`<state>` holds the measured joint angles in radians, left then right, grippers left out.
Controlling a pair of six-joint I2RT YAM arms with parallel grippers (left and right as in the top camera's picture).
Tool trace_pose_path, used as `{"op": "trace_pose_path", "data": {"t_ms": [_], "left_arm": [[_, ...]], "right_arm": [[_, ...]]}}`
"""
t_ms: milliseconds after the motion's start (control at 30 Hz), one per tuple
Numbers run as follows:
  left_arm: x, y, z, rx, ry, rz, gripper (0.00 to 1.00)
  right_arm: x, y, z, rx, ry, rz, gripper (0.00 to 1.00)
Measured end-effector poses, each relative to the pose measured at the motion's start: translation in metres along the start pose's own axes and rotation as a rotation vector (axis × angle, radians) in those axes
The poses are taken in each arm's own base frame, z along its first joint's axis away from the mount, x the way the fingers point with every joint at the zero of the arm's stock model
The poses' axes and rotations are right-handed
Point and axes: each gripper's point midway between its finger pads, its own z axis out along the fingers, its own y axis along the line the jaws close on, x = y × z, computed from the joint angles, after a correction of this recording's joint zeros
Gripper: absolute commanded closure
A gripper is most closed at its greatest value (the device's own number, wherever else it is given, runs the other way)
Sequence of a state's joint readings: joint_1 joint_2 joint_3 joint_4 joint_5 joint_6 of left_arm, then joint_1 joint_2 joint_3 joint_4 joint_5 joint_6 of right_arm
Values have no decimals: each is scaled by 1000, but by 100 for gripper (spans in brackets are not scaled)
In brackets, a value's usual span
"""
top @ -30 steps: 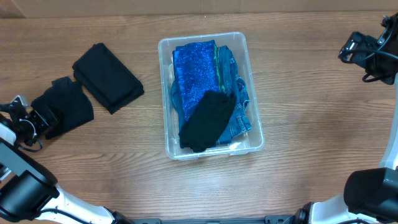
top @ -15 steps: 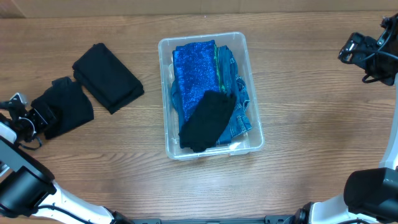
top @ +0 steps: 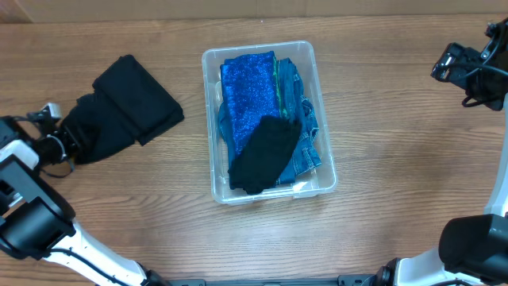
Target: Pack container
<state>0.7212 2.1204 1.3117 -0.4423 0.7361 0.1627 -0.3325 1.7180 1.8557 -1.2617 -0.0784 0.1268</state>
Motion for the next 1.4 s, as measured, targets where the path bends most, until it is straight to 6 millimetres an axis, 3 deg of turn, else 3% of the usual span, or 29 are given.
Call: {"op": "trace_pose_path", "data": {"t_ms": [133, 200, 500, 667, 800, 833, 900, 1000, 1167, 1267, 1400], "left_arm": [[6, -9, 9, 30, 25, -5, 76], [11, -9, 10, 36, 40, -30, 95], [23, -22, 9, 111, 68, -85, 96], [18, -53, -10, 140, 46, -45, 96], [-11, -111, -52, 158, -51, 101, 96], [-24, -153, -77, 181, -115, 202, 96], [-28, -192, -96, 205, -160, 290, 96], [-19, -261, -114, 274, -187, 425, 96], [24, -359, -103, 438, -99, 589, 96], [75, -410, -86, 548, 21, 677, 96], [138, -453, -75, 652, 172, 751, 96]], "right_arm": [[1, 0, 0, 0, 5, 1, 0], [1, 0, 0, 1, 5, 0, 0], [1, 0, 0, 1, 6, 1, 0], [1, 0, 0, 1, 6, 0, 0], [2, 0, 0, 0, 7, 0, 0], [1, 0, 0, 1, 6, 1, 0], [1, 0, 0, 1, 6, 1, 0], [1, 0, 0, 0, 6, 1, 0], [2, 0, 0, 1, 6, 0, 0], [2, 0, 0, 1, 6, 1, 0], [2, 0, 0, 1, 6, 1, 0]]}}
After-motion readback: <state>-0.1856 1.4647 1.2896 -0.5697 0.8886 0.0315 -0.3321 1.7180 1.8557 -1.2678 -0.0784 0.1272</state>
